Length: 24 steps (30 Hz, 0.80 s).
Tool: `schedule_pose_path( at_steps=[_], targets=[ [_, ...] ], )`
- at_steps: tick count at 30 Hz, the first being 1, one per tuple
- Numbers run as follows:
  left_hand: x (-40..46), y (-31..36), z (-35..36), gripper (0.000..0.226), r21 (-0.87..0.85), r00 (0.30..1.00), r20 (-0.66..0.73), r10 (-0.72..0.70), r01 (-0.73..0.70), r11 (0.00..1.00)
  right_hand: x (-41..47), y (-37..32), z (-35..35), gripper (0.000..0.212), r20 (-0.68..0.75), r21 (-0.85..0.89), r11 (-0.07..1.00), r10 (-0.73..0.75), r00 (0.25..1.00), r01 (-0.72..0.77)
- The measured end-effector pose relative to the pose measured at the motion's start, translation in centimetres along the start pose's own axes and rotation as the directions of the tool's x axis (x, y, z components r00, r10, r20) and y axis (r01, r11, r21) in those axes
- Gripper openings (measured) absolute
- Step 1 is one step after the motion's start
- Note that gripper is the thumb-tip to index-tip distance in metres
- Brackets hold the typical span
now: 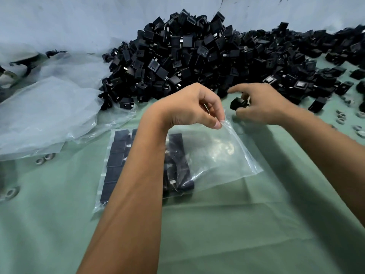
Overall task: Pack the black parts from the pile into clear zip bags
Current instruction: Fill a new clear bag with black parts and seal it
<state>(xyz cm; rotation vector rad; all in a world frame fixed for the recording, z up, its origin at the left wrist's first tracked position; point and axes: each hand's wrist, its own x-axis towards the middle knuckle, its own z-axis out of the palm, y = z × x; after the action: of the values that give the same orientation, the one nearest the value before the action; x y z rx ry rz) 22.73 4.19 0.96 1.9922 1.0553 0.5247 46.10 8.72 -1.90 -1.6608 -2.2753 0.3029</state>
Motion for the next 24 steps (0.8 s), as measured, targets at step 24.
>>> schedule_pose_path(
  at_steps=[24],
  targets=[
    [-1.2, -0.8, -1.9, 0.014, -0.052, 0.986, -0.169, 0.005, -0.014, 0.999, -6.1, -4.5, 3.4, 0.023, 0.014, 0.547, 0.744, -0.467, 0.884, 0.384]
  ],
)
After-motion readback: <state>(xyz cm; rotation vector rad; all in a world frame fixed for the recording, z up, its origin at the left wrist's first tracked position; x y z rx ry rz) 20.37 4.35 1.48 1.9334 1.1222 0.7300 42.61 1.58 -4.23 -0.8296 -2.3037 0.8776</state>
